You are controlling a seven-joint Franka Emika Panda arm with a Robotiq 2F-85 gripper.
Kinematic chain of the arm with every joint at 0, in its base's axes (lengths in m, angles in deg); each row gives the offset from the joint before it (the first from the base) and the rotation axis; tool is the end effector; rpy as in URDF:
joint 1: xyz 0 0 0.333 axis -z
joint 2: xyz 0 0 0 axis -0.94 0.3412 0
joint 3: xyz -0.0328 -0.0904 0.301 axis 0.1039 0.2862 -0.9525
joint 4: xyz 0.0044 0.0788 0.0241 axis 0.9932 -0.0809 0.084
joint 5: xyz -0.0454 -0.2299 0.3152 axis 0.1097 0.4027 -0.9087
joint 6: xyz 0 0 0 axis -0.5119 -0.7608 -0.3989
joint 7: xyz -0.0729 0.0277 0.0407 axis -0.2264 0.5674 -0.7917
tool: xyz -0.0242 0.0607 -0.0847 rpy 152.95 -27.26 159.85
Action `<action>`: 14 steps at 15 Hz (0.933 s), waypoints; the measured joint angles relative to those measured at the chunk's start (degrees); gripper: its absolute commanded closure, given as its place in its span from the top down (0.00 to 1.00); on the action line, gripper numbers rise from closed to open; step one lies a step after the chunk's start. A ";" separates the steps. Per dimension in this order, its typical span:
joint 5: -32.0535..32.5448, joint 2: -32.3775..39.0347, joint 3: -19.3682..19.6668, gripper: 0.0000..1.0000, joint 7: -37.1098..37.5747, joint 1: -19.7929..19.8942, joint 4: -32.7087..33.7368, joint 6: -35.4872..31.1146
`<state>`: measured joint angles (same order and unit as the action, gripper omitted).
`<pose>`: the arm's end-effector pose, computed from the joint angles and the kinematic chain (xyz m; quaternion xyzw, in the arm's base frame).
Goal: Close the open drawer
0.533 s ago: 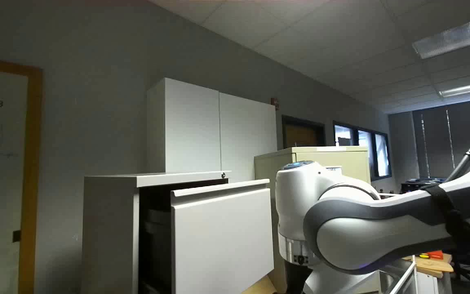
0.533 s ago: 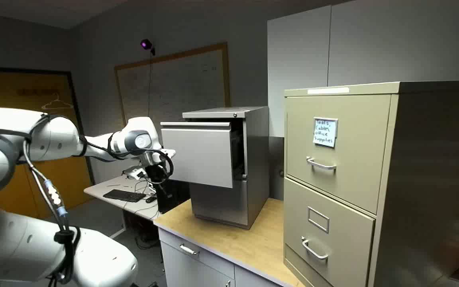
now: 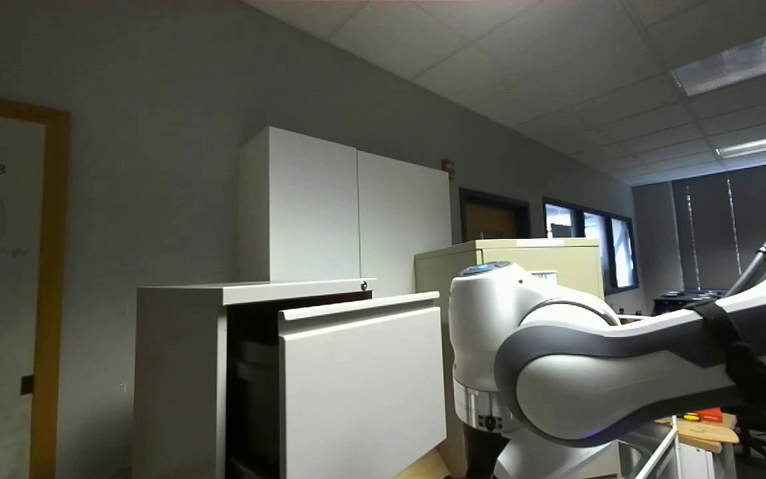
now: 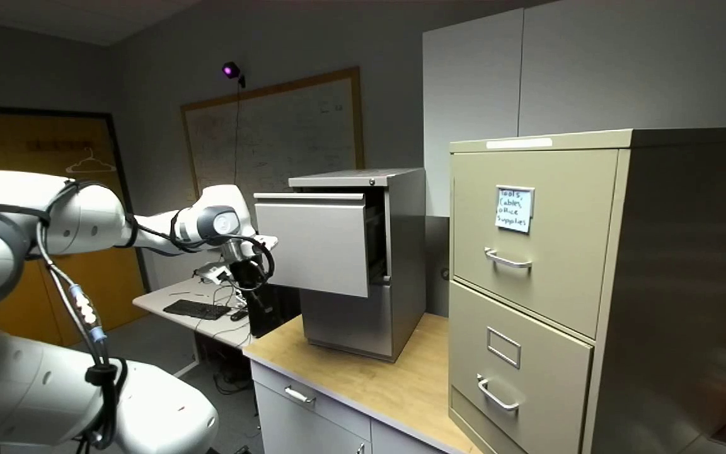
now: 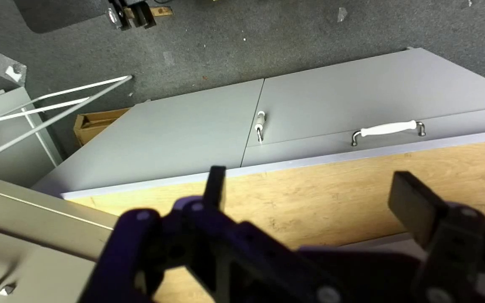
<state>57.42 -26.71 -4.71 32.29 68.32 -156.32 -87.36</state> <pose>0.3061 0.1379 0.4831 0.9860 -0.1349 0.0655 0.0724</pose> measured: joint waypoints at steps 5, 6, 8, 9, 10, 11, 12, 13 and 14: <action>0.87 0.07 -0.05 1.00 0.31 0.01 0.04 -0.66; 1.20 0.04 -0.22 1.00 0.85 0.02 0.17 -1.13; 2.44 -0.29 -1.01 1.00 2.99 0.05 0.58 -2.88; 3.30 -0.58 -1.54 1.00 4.23 0.07 0.98 -3.86; 4.32 -0.97 -2.12 1.00 5.49 0.10 1.51 -4.81; 5.42 -1.47 -2.69 0.92 6.76 0.15 2.14 -5.66; 6.65 -2.09 -3.24 0.73 7.99 0.25 2.87 -6.54; 7.88 -2.77 -3.76 0.68 9.15 0.41 3.62 -7.35; 9.11 -3.50 -4.22 0.68 10.23 0.60 4.40 -8.22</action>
<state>66.53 -30.21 -8.92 42.52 68.91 -151.93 -95.58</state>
